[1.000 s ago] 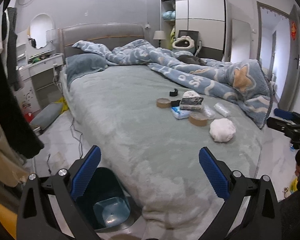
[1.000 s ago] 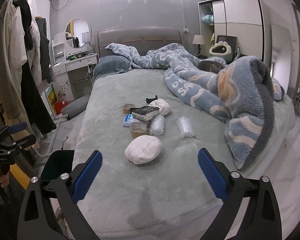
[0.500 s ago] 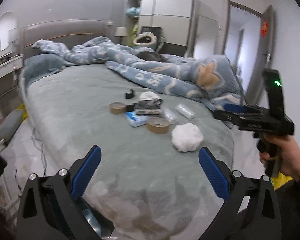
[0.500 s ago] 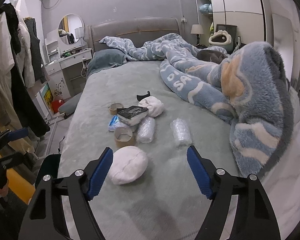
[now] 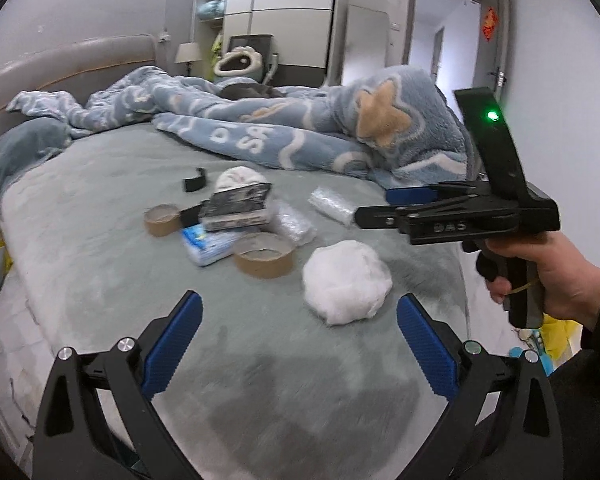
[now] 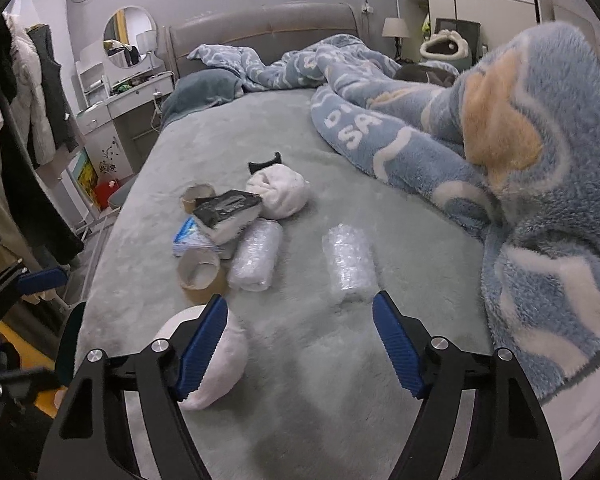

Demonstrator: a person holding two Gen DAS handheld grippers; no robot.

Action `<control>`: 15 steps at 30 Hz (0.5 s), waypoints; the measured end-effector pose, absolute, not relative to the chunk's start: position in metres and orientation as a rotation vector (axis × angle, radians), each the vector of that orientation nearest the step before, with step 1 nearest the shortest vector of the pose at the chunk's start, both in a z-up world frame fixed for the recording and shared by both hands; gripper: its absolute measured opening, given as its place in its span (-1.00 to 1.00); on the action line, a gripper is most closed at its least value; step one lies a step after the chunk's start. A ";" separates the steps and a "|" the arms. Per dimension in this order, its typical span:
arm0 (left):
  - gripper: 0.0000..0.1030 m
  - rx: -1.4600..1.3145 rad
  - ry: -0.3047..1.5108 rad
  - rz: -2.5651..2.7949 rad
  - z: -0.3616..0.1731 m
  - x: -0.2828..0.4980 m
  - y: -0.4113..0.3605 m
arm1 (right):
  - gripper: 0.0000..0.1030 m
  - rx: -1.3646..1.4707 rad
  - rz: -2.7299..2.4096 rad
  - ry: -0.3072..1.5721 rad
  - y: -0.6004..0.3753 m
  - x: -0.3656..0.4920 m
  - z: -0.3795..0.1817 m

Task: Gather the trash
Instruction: 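Reach the left tool to the white tissue ball while the right tool approaches the bubble-wrap roll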

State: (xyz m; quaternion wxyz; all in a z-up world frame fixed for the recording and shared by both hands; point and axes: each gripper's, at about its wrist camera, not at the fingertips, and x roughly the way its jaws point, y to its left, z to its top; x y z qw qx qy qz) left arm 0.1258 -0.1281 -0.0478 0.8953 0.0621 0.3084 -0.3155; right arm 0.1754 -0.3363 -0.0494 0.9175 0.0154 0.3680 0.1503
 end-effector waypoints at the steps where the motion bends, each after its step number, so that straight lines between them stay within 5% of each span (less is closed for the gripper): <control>1: 0.92 0.129 0.642 -0.664 -0.049 0.128 -0.132 | 0.48 0.038 0.310 0.762 -0.338 0.178 -0.050; 15: 0.89 0.148 0.708 -0.757 -0.081 0.162 -0.184 | 0.48 0.095 0.326 0.804 -0.348 0.198 -0.059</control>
